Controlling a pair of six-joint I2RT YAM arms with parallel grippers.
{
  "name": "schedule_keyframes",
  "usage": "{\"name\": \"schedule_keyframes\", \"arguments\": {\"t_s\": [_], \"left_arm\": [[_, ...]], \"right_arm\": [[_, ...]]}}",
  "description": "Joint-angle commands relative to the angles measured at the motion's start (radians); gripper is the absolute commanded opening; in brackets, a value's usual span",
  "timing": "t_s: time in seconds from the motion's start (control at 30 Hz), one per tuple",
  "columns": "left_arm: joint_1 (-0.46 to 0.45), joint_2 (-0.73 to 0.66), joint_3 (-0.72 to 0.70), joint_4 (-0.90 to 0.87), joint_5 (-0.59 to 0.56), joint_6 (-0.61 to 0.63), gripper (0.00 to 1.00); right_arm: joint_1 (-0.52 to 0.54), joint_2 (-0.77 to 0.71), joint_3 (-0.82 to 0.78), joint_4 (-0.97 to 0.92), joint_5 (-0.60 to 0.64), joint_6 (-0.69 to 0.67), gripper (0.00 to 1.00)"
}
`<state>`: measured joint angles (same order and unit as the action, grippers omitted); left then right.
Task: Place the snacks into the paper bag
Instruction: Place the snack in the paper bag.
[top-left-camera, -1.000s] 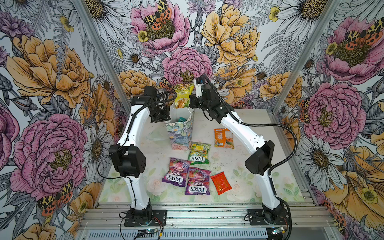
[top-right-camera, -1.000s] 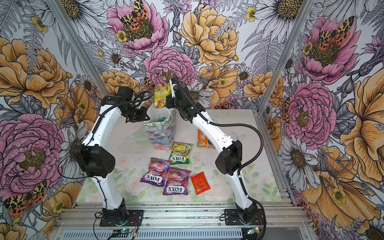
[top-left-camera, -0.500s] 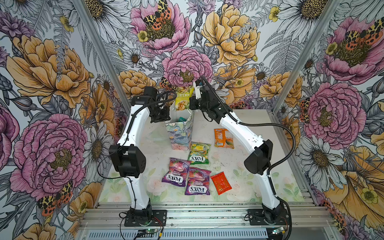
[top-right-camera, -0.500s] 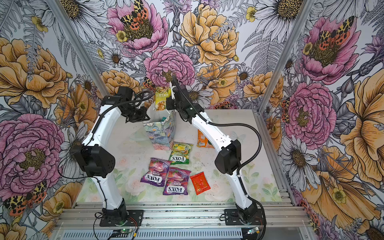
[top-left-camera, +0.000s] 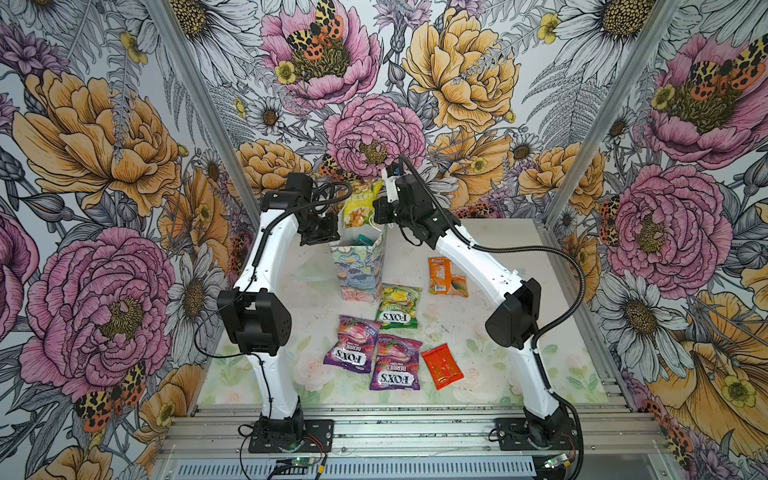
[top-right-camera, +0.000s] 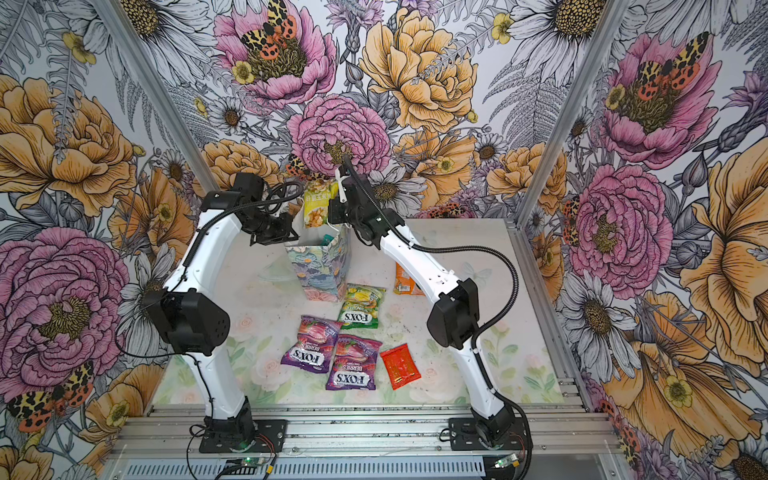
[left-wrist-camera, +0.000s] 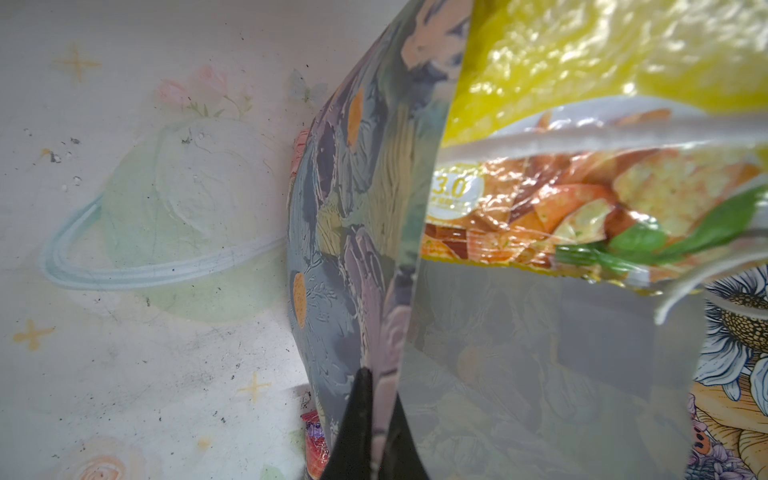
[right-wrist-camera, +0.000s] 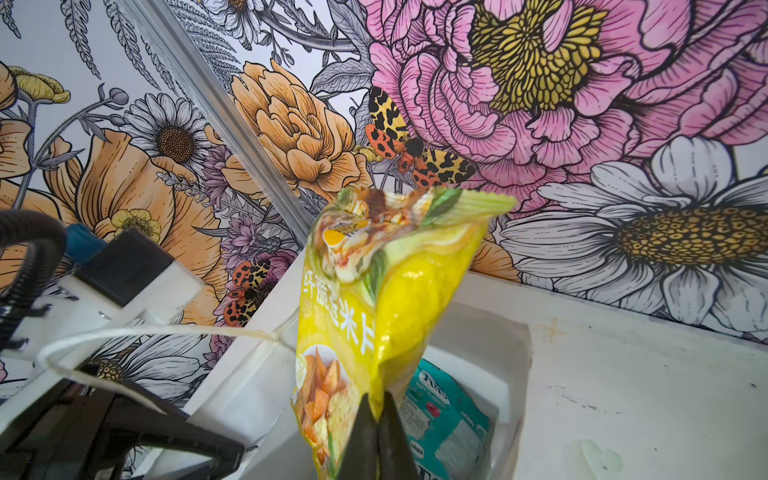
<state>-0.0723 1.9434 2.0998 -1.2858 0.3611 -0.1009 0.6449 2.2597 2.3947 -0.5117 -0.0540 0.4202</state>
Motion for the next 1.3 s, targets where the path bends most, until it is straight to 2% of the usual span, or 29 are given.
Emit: {"name": "schedule_keyframes", "arguments": {"t_s": [0.0,0.63,1.0,1.03,1.13,1.27], "left_arm": [[0.011,-0.059,-0.001,0.002,0.042,0.006,0.00],[0.014,-0.058,0.000,0.001,0.045,0.004,0.00],[0.014,-0.059,0.000,0.002,0.046,0.004,0.00],[0.013,-0.058,0.001,0.002,0.046,0.004,0.00],[0.012,-0.058,0.001,0.002,0.045,0.005,0.00],[0.012,-0.059,0.000,0.001,0.047,0.004,0.00]], "right_arm": [[0.012,-0.046,-0.029,0.010,-0.024,0.023,0.00],[0.013,-0.155,-0.175,0.017,-0.026,0.039,0.00],[0.013,-0.171,-0.219,0.024,-0.088,0.105,0.01],[0.013,-0.172,-0.221,0.023,-0.092,0.110,0.03],[0.012,-0.178,-0.223,0.023,-0.099,0.118,0.19],[0.010,-0.203,-0.221,0.029,-0.090,0.112,0.32]]}}
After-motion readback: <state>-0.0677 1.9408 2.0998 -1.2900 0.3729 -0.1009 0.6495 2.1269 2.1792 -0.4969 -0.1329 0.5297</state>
